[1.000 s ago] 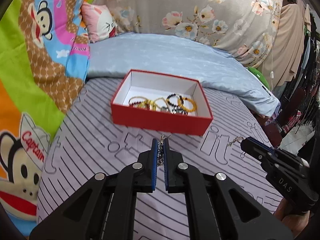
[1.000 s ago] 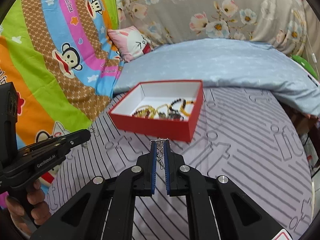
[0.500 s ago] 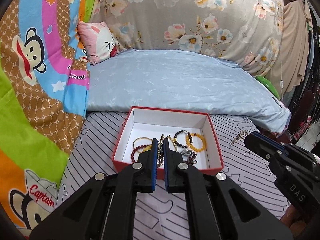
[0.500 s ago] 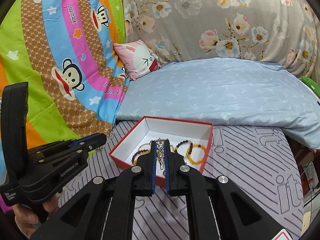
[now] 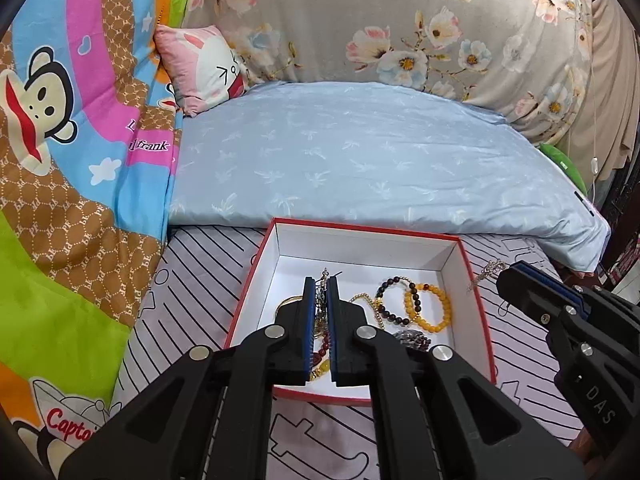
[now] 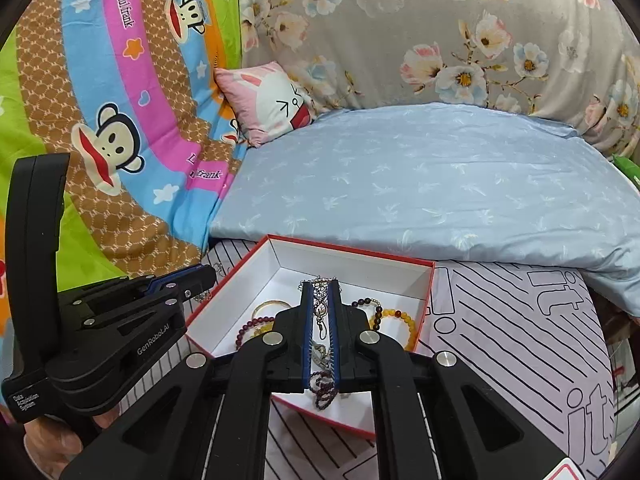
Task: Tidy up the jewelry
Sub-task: 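Carry the silver pendant and silver chain into the red box, then open both grippers to release the silver pieces in the box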
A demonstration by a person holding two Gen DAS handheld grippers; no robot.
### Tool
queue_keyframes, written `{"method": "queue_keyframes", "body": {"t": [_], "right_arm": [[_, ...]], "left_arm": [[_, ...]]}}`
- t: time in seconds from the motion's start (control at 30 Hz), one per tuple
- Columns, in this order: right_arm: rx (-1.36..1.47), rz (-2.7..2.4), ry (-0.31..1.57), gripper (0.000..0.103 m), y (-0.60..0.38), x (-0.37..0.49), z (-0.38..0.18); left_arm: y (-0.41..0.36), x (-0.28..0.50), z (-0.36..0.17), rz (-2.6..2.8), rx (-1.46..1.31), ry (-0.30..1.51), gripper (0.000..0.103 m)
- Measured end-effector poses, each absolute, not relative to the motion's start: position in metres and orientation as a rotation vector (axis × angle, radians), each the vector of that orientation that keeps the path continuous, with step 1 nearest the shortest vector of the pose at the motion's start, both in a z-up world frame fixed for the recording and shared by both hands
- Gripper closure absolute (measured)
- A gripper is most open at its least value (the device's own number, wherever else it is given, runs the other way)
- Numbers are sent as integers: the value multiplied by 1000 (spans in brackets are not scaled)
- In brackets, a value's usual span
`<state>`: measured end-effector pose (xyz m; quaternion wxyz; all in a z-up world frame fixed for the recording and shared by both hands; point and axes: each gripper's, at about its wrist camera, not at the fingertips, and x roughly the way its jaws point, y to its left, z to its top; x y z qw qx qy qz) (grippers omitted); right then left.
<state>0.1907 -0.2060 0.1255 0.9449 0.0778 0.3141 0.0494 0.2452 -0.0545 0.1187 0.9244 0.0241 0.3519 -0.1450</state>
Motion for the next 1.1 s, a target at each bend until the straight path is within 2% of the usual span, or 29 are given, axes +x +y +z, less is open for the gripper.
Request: {"method": "queue_keyframes", "body": {"t": [0.97,1.1], "right_arm": [[143,83,745,97,-205,243,71],[127,83,749,96,-203,246,69]], "left_arm": [[-68,289,76,-272,77,792,98],[-69,293,73,-267,71,794,95]]}}
